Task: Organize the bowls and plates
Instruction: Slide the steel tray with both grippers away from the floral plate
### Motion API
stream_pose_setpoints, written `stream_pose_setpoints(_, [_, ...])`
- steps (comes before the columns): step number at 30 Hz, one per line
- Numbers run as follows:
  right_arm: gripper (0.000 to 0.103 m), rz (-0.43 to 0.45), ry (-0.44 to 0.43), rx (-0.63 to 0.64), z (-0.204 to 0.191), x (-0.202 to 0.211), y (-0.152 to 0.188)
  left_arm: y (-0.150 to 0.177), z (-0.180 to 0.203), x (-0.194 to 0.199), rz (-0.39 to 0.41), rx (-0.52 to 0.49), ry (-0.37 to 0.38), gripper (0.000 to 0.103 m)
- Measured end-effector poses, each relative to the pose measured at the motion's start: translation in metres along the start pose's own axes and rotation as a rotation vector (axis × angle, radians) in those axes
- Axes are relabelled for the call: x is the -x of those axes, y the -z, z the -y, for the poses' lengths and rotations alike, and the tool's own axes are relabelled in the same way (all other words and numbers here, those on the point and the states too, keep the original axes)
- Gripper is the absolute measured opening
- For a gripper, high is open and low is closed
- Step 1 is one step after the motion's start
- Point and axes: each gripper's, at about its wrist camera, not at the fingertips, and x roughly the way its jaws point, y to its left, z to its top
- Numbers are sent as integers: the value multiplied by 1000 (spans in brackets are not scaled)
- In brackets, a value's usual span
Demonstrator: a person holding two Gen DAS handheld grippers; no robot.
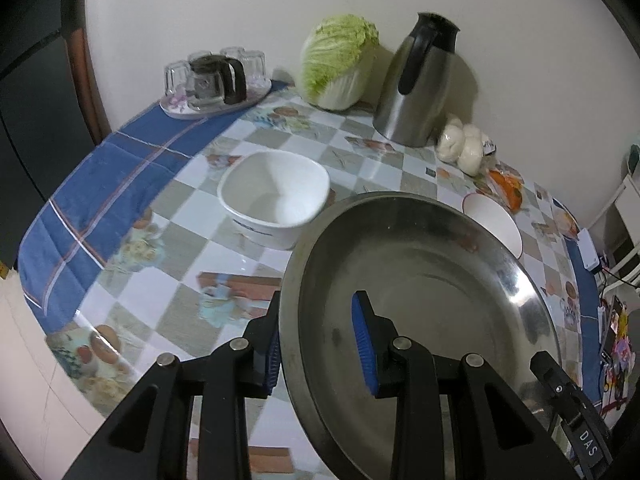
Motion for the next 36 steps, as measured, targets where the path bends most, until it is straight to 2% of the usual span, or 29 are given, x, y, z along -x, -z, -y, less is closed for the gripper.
stream_pose_setpoints(12, [24, -61, 68, 4, 14, -22, 0, 8, 0, -42, -80, 30, -23, 33])
stream_pose_setpoints(17, [24, -98, 78, -8, 18, -38, 1, 4, 3, -48, -71, 17, -28, 33])
stream_pose_setpoints(24, [24, -90, 99, -9, 21, -44, -1, 2, 9, -58, -68, -15, -34, 35])
stream_pose_setpoints(36, [24, -105, 179, 64, 17, -57, -1, 5, 15, -71, -95, -41, -46, 40])
